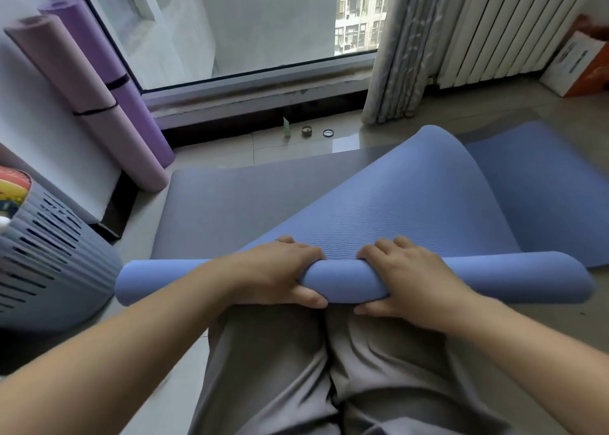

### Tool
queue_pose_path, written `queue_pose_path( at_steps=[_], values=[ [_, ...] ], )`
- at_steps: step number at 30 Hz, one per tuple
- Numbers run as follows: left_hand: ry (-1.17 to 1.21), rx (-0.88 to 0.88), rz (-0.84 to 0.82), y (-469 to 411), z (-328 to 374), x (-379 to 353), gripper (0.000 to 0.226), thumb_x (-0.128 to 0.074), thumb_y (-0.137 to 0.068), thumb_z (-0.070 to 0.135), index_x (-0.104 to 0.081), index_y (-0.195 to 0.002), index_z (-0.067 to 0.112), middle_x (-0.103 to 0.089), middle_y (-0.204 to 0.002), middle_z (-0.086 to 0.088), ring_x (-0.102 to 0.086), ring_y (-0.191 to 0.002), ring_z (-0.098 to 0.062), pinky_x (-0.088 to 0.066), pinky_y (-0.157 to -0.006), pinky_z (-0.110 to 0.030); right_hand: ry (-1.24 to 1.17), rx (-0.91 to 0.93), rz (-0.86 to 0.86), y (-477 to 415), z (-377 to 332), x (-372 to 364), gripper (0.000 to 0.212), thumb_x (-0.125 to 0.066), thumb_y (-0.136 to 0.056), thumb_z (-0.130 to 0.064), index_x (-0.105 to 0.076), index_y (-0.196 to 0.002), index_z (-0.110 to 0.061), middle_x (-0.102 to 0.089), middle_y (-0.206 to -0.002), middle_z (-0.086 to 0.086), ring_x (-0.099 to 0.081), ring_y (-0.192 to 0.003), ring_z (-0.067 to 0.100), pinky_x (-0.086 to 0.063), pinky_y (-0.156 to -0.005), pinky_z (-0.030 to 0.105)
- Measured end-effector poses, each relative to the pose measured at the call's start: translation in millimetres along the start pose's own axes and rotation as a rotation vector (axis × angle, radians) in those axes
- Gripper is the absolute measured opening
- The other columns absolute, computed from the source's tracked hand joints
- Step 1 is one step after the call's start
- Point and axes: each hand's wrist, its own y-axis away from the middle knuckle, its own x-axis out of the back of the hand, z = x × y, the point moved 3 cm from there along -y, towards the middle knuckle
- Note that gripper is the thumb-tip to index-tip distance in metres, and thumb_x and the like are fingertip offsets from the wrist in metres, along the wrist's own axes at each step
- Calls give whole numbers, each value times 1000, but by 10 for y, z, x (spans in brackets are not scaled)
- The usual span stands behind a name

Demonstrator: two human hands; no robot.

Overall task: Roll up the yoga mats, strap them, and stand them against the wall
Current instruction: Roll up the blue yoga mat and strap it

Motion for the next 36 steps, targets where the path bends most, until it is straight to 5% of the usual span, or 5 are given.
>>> queue_pose_path(
  at_steps=[6, 13, 25, 31, 36],
  values=[
    [-394, 47, 429, 64, 168, -301, 76, -86, -47, 22, -50, -114, 21, -60, -85, -5, -59, -65, -29, -48, -52, -35, -153, 18, -231, -137, 118, 70, 59, -65, -75, -63, -45, -120, -31, -47, -112, -8, -43, -107, 14, -42, -85, 33],
    [-334, 148, 287, 2, 104, -48, 58, -62, -78, 25, -36, -129, 28, -50, -115, 0, -55, -104, -26, -45, -78, -36, 58, 29, 174, -58, -25, 47, 49, -63, -68, -53, -54, -108, -26, -55, -97, -4, -56, -89, 23, -44, -67, 34],
    [-684, 28, 900, 433, 177, 1326, 42, -71, -63, 1, -64, -101, 17, -57, -80, -11, -56, -62, -32, -41, -54, -36, -64, 32, 762, -382, -121, 1122, 45, -80, -58, -29, -61, -97, -18, -65, -88, 0, -61, -73, 28, -39, -55, 30],
    [-648, 68, 697, 581, 258, 878, 51, -71, -60, 6, -56, -106, 21, -56, -86, -7, -57, -69, -30, -33, -57, -33, -113, 68, 554, -174, -216, 757, 41, -73, -65, -42, -55, -99, -28, -62, -91, -10, -60, -78, 20, -37, -56, 30],
    [-364, 160, 274, 571, 284, 160, 50, -60, -79, 21, -36, -123, 29, -49, -112, -1, -54, -101, -27, -31, -67, -33, -146, 54, -54, 71, -322, 376, 47, -67, -69, -53, -48, -109, -35, -57, -106, -15, -55, -96, 10, -41, -71, 29]
  ],
)
